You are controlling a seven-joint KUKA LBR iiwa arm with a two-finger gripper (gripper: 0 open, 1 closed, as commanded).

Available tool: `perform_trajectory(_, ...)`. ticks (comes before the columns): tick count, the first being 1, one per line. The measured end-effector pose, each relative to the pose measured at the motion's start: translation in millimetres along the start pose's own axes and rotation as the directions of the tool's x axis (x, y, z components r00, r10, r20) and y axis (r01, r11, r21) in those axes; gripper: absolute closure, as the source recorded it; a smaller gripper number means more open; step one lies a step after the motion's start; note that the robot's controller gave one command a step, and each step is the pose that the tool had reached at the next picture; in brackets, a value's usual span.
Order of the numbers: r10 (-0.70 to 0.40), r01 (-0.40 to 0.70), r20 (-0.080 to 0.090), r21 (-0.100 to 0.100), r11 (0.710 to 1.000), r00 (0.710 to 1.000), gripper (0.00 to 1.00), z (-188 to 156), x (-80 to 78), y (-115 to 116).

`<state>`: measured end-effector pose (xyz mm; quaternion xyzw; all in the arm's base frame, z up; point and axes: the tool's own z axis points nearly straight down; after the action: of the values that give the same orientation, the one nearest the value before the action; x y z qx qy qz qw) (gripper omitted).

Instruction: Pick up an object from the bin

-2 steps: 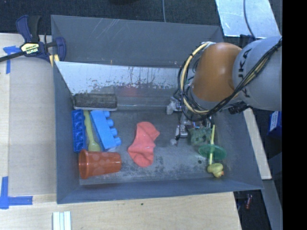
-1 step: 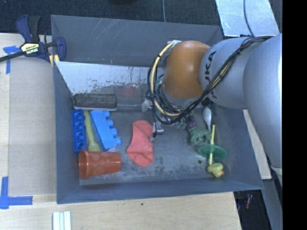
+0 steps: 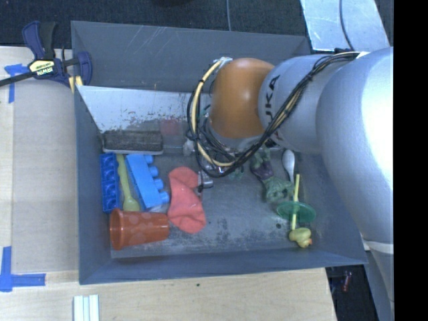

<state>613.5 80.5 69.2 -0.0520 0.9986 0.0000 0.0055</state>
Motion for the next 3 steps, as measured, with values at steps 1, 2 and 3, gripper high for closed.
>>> perform_trajectory(1, -0.263, 0.263, 0.01, 0.002, 0.965, 0.965, 1.0, -2.5, -8.8, -4.6)
perform_trajectory(2, -0.317, 0.317, 0.011, 0.003, 0.948, 0.948, 1.0, -2.9, -10.1, -12.8)
perform_trajectory(3, -0.269, 0.269, 0.008, 0.0, 0.963, 0.963, 1.0, -70.0, 7.0, -5.2)
